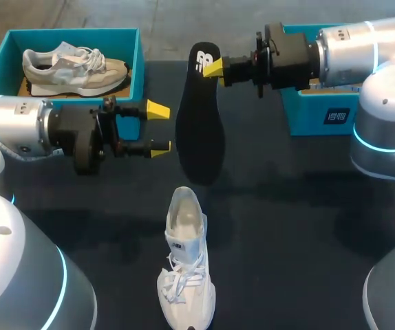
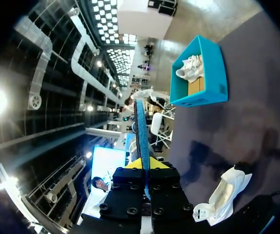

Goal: Take the shoe out of the shoebox, open the shoe tongue, remove and reinsert the insole, then place the shoe into the shoebox

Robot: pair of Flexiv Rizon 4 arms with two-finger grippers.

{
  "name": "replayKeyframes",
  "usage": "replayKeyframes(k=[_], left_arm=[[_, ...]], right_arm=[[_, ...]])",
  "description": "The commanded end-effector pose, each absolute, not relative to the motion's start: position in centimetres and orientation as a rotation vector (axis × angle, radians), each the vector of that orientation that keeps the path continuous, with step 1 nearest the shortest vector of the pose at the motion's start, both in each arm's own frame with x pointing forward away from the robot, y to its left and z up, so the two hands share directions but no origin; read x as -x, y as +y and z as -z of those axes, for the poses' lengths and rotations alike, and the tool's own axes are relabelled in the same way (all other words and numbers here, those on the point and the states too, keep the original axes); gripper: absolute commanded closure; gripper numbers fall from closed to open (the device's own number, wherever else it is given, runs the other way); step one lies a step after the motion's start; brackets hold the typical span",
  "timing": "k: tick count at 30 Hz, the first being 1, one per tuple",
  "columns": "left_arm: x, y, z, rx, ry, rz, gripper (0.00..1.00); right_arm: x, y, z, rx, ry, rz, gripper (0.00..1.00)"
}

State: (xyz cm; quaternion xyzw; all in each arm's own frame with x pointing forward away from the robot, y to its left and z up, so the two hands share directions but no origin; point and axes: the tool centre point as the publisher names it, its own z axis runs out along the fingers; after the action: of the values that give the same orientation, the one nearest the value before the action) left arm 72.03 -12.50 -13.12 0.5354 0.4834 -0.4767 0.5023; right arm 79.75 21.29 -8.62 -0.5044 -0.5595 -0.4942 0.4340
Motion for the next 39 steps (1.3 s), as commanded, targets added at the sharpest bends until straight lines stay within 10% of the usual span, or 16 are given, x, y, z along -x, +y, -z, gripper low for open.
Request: replayKeyframes(k=[1, 21, 39], left_arm=[[-72.8, -13.1, 13.4, -1.307, 1.138, 1.161, 0.00], [-73.7, -16.2, 13.3, -1.319, 0.978, 1.174, 0.00], [-72.4, -16.5, 11.9, -1.329, 0.934, 1.189, 0.49]], right_arm=[[-79.7, 21.4, 8.6, 1.260, -1.392, 1.232, 1.00], [-79.7, 21.4, 8.6, 1.260, -1.392, 1.232, 1.00], [-79.7, 21.4, 8.6, 1.260, -1.392, 1.232, 1.00]])
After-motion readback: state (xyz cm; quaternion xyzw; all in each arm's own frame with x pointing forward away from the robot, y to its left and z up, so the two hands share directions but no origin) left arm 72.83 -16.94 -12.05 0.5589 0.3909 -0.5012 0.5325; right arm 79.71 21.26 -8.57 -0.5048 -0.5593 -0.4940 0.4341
